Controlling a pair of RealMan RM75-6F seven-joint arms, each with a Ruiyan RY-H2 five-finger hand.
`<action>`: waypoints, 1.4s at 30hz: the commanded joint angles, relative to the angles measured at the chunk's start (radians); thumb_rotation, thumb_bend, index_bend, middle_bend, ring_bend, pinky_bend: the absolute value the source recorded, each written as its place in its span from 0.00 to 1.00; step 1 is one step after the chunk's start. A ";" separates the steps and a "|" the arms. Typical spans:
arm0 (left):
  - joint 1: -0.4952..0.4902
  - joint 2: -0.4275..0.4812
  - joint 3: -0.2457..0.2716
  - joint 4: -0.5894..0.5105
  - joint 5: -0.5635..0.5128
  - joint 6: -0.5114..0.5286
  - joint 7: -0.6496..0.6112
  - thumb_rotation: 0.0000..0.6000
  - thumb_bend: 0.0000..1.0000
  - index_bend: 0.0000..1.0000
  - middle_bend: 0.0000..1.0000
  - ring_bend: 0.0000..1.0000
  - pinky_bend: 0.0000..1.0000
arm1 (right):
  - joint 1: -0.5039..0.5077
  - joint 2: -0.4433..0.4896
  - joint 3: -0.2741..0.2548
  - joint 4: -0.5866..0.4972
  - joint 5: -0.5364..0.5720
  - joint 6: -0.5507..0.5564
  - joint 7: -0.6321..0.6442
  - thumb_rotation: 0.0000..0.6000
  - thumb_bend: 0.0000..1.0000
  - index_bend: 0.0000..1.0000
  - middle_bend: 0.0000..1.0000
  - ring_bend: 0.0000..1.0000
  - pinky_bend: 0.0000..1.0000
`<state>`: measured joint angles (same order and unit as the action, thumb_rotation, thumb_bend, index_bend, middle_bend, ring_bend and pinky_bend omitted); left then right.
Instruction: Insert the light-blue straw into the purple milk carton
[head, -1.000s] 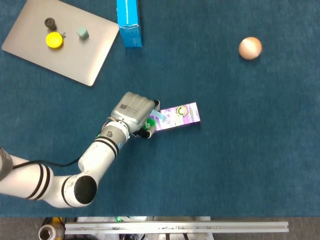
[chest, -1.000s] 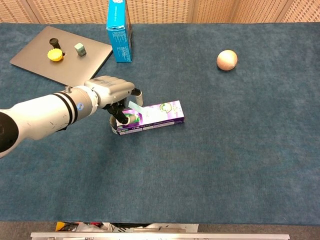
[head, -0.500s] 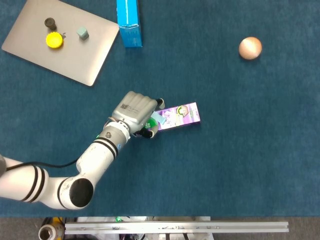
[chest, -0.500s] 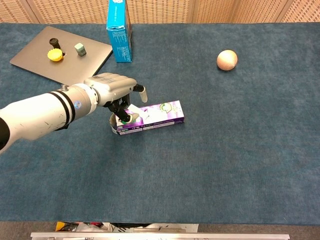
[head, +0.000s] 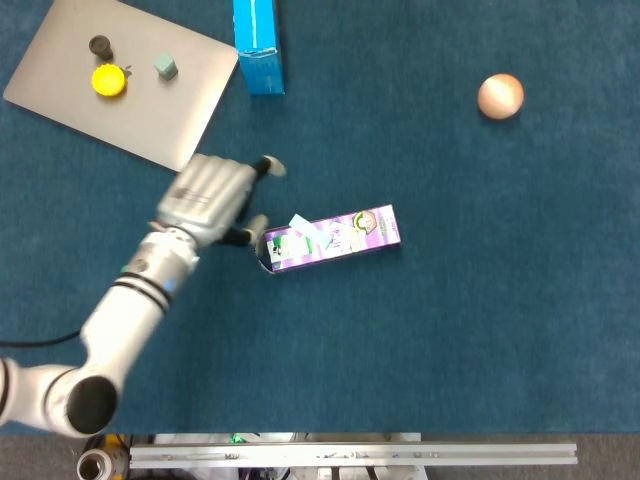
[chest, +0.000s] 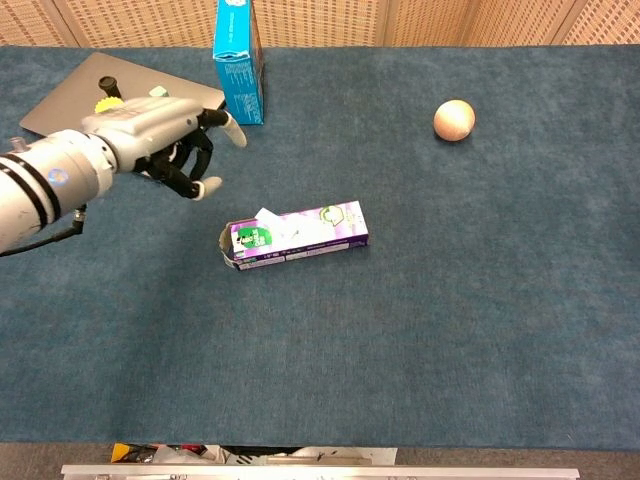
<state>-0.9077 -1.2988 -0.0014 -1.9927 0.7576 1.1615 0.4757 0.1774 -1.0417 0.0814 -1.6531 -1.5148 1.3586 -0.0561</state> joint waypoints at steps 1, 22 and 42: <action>0.120 0.051 0.058 0.019 0.182 0.118 -0.071 0.98 0.38 0.23 0.62 0.64 0.89 | 0.031 0.013 0.001 -0.033 -0.026 -0.029 -0.020 0.91 0.46 0.24 0.36 0.24 0.36; 0.521 0.051 0.156 0.312 0.570 0.420 -0.293 1.00 0.38 0.25 0.57 0.58 0.84 | 0.334 -0.048 0.035 -0.178 -0.049 -0.407 -0.141 1.00 1.00 0.20 0.86 0.81 0.91; 0.634 0.084 0.080 0.364 0.618 0.369 -0.436 1.00 0.38 0.25 0.57 0.58 0.83 | 0.677 -0.278 0.077 -0.128 0.303 -0.739 -0.375 0.61 1.00 0.20 1.00 1.00 1.00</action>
<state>-0.2758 -1.2142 0.0809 -1.6304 1.3738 1.5326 0.0422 0.8334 -1.2942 0.1618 -1.7921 -1.2386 0.6163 -0.3954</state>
